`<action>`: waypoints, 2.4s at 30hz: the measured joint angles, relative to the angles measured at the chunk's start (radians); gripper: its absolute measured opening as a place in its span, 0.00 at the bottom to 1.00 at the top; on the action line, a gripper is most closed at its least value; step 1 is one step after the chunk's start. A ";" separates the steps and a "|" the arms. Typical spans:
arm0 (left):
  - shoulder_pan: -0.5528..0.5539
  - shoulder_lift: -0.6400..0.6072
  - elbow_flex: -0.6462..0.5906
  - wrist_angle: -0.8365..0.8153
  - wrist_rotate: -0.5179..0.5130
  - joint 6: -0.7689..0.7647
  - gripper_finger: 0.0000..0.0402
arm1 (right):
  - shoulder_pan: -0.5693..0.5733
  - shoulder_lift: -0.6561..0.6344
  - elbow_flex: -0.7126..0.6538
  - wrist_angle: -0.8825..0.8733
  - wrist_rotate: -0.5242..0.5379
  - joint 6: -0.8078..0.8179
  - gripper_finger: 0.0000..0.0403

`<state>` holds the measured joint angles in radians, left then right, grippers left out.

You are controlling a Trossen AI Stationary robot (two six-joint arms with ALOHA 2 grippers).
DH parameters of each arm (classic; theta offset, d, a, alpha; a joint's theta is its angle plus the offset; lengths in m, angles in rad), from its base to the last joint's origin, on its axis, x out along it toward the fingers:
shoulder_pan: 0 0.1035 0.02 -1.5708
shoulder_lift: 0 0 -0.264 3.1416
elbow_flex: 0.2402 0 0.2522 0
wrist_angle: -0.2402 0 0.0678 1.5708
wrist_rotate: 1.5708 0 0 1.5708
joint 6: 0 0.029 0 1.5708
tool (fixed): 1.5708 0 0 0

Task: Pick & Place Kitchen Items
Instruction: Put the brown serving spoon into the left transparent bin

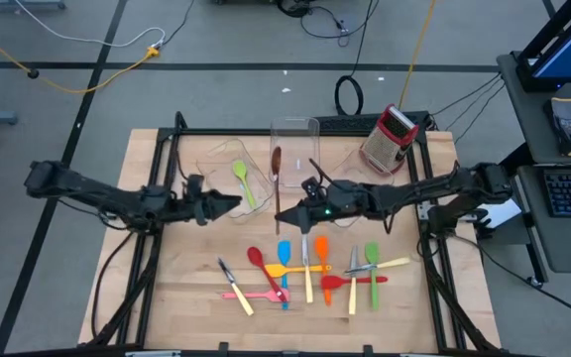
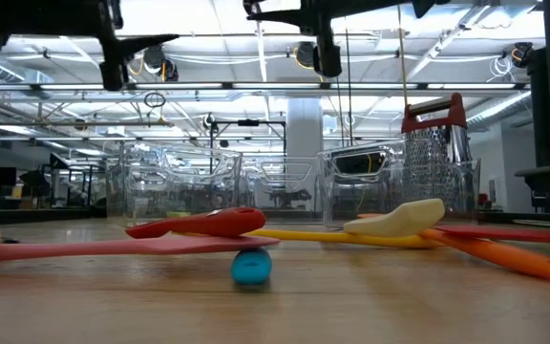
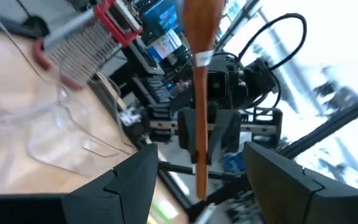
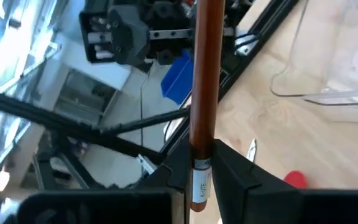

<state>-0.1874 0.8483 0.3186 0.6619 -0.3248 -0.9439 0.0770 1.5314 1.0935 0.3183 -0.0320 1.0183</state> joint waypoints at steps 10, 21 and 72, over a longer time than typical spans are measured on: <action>0.001 0.325 0.177 0.156 0.000 -0.074 0.60 | -0.025 0.000 0.000 0.006 -0.072 -0.074 0.08; 0.017 0.509 0.466 -0.125 -0.022 0.019 0.60 | -0.022 0.000 0.000 0.006 -0.107 -0.094 0.08; 0.067 0.441 0.538 -0.592 -0.098 -0.064 0.05 | -0.021 -0.001 0.001 -0.158 -0.167 -0.167 0.24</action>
<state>-0.1203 1.2894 0.8564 0.0700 -0.4225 -1.0081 0.0555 1.5305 1.0943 0.1607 -0.1995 0.8515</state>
